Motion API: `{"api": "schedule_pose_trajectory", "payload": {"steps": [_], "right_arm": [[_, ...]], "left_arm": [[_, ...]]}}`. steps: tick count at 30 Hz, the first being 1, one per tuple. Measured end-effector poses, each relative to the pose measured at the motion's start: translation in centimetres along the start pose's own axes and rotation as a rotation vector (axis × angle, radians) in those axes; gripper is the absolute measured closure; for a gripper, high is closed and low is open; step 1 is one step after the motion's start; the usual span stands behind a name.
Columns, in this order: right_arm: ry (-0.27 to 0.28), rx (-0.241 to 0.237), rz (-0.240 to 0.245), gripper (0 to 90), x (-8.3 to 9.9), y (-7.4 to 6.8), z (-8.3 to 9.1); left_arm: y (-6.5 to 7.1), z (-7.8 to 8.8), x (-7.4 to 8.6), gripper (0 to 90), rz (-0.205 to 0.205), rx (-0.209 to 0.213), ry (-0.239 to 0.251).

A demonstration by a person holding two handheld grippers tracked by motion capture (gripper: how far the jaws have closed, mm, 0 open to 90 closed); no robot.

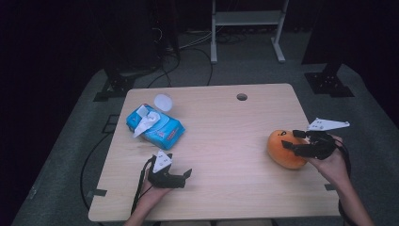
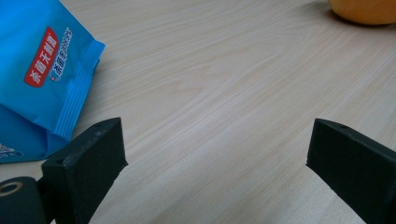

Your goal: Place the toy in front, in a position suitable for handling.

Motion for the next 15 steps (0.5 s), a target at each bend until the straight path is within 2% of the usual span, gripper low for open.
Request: {"api": "schedule_pose_trajectory", "payload": {"steps": [5,8,15], "right_arm": [[-0.010,0.023,-0.011,34.0,0.7,0.5,-0.1],[-0.020,0.031,-0.023,38.9,1.3,0.8,-0.5],[-0.037,0.002,-0.038,47.8,2.2,0.7,-1.1]], "left_arm": [[0.0,0.0,0.0,3.5,0.002,0.002,-0.001],[-0.1,-0.1,0.0,3.5,0.009,0.003,0.000],[0.0,-0.2,0.1,3.5,0.005,0.002,-0.005]]}}
Point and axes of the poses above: each handheld gripper's, and its own axes: z roughly backward along the jaws, x roughly out of its underside, y roughly to its right, the point moved 3 cm from there along -z, roughly forward along the jaws, and after that the axes turned 1 degree about -y, right-handed, at the moved point
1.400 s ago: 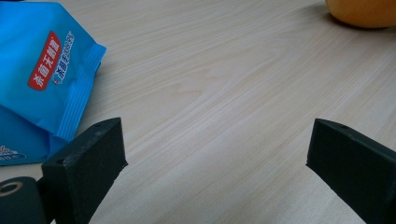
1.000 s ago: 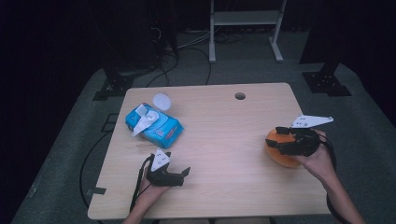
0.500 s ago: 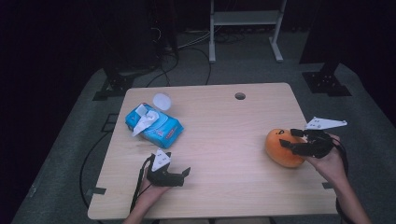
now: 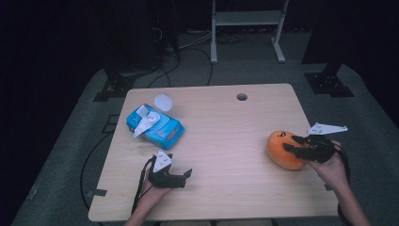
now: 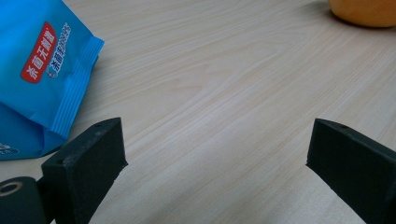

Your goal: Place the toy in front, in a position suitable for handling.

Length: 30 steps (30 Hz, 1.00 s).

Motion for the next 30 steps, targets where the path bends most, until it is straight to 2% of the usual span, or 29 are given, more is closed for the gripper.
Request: {"api": "schedule_pose_trajectory", "payload": {"steps": [6,8,9,12,17,30], "right_arm": [[-0.011,-0.022,0.001,60.4,0.3,-0.6,-0.3],[-0.011,-0.021,-0.002,62.5,0.3,-0.7,-0.3],[-0.015,-0.013,-0.004,67.7,0.3,-0.7,-0.2],[-0.011,0.001,-0.006,72.4,0.2,-0.7,0.0],[-0.013,0.026,0.000,77.4,-0.4,-0.6,0.2],[-0.009,0.003,-0.038,80.3,-1.1,0.3,1.1]], "left_arm": [[0.1,0.0,0.0,3.5,0.000,0.000,0.000],[0.1,0.0,0.0,3.5,0.004,-0.001,0.000],[0.0,0.0,0.0,3.5,0.003,-0.002,0.000],[0.0,0.0,0.0,3.5,0.003,-0.001,-0.001],[-0.2,0.0,0.0,3.5,0.006,-0.005,-0.001],[-0.3,0.1,0.0,3.5,0.003,-0.008,-0.001]]}}
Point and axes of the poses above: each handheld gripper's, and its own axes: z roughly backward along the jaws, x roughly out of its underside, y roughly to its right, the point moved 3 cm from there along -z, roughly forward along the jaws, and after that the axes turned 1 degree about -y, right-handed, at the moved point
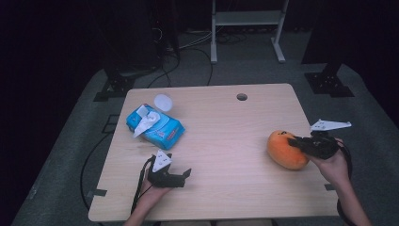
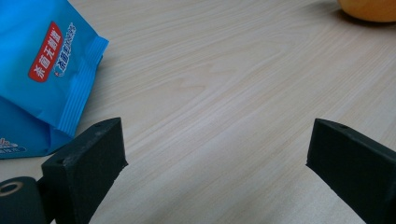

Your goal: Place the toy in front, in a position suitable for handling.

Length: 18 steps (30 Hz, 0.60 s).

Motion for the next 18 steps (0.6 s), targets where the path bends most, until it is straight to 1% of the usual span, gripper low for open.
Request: {"api": "schedule_pose_trajectory", "payload": {"steps": [1,2,5,6,7,8,9,10,12,13,14,15,16,17,18], "right_arm": [[0.010,-0.010,0.006,80.4,-0.2,-0.2,0.3],[0.010,-0.010,0.006,80.4,-0.2,-0.2,0.3],[0.034,-0.034,0.012,80.4,-0.9,-0.8,0.8],[0.034,-0.034,0.012,80.4,-0.9,-0.8,0.8],[0.046,-0.056,0.013,80.3,-1.4,-1.3,1.0],[0.046,-0.056,0.013,80.3,-1.4,-1.3,1.0],[0.054,-0.078,0.024,80.3,-1.9,-1.9,1.2],[0.054,-0.078,0.024,80.3,-1.9,-1.9,1.2],[0.058,-0.094,0.043,80.3,-2.4,-2.6,1.2],[0.059,-0.112,0.058,80.2,-2.8,-3.3,1.1],[0.059,-0.112,0.058,80.2,-2.8,-3.3,1.1],[0.063,-0.138,0.077,80.2,-3.4,-4.2,1.0],[0.063,-0.138,0.077,80.2,-3.4,-4.2,1.0],[0.062,-0.157,0.091,80.2,-3.8,-4.9,0.8],[0.062,-0.157,0.091,80.2,-3.8,-4.9,0.8]], "left_arm": [[0.0,0.0,0.0,3.5,0.004,-0.001,0.001],[0.0,0.0,0.0,3.5,0.004,-0.001,0.001],[0.0,-0.1,0.0,3.5,0.005,-0.003,0.003],[0.0,-0.1,0.0,3.5,0.005,-0.003,0.003],[-0.1,0.0,0.0,3.5,0.004,-0.003,0.000],[-0.1,0.0,0.0,3.5,0.004,-0.003,0.000],[-0.1,0.0,0.0,3.5,0.007,-0.004,0.001],[-0.1,0.0,0.0,3.5,0.007,-0.004,0.001],[-0.2,0.1,0.0,3.5,0.002,-0.005,-0.001],[-0.2,0.1,0.0,3.5,0.003,-0.007,0.002],[-0.2,0.1,0.0,3.5,0.003,-0.007,0.002],[-0.2,0.2,-0.1,3.5,0.008,-0.007,0.004],[-0.2,0.2,-0.1,3.5,0.008,-0.007,0.004],[-0.3,0.3,-0.1,3.5,0.007,-0.008,0.005],[-0.3,0.3,-0.1,3.5,0.007,-0.008,0.005]]}}
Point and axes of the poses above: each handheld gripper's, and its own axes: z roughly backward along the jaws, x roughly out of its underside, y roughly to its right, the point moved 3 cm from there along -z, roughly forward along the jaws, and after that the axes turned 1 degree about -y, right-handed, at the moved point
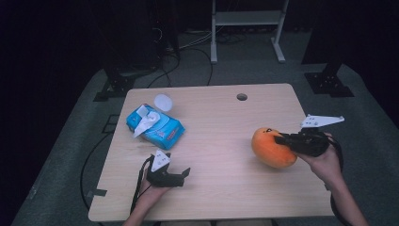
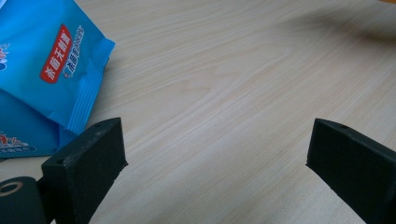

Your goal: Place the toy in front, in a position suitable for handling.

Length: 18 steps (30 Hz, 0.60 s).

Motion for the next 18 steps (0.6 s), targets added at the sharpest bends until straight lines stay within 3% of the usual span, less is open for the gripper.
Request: {"api": "schedule_pose_trajectory", "payload": {"steps": [5,18], "right_arm": [[-0.008,-0.058,0.051,80.2,-1.3,-2.1,-1.5],[-0.013,-0.169,0.097,80.1,-2.9,-6.0,-4.7]], "left_arm": [[-0.4,0.3,-0.1,3.5,0.008,-0.012,0.016],[-1.0,0.8,-0.3,3.5,0.029,-0.020,0.030]]}}
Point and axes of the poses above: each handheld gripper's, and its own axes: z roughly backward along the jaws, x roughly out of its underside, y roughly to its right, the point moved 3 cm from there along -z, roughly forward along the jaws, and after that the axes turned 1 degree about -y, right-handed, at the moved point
